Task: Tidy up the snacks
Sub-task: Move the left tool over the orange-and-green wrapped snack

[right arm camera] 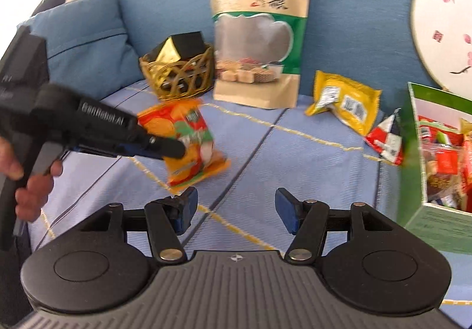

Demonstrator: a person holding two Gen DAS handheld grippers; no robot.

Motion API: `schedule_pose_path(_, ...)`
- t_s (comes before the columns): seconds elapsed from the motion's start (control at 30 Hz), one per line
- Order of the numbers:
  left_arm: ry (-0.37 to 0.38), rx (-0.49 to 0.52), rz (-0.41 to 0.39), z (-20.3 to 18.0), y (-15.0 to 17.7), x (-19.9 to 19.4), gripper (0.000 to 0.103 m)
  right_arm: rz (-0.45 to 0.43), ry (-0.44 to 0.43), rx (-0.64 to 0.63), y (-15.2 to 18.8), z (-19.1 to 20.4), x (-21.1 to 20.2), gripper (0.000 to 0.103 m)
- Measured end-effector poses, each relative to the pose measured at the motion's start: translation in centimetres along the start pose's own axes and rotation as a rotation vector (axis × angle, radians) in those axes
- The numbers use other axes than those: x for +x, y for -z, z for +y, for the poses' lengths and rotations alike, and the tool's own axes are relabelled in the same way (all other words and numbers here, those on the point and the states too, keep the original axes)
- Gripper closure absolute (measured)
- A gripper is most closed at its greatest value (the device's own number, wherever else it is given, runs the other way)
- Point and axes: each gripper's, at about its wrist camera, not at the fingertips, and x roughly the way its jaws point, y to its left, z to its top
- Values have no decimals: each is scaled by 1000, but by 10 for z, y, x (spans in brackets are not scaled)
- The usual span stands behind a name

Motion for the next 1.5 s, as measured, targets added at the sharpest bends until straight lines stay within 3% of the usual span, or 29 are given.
schedule_pose_path(0.03, -8, 6, -9, 4, 4, -6, 39, 0, -5, -7, 0, 3, 0, 6)
schedule_pose_path(0.1, -14, 4, -32, 7, 4, -10, 9, 0, -12, -21, -2, 8, 1, 5)
schedule_pose_path(0.13, -18, 8, -49, 6, 3, -11, 1, -2, -14, -26, -3, 10, 0, 4)
schedule_pose_path(0.4, -34, 65, -143, -4, -2, -30, 0, -8, -17, -33, -4, 18, 0, 0)
schedule_pose_path(1.5, -83, 90, -119, 15, -4, -11, 0, 40, -60, -5, -1, 17, 34, 0)
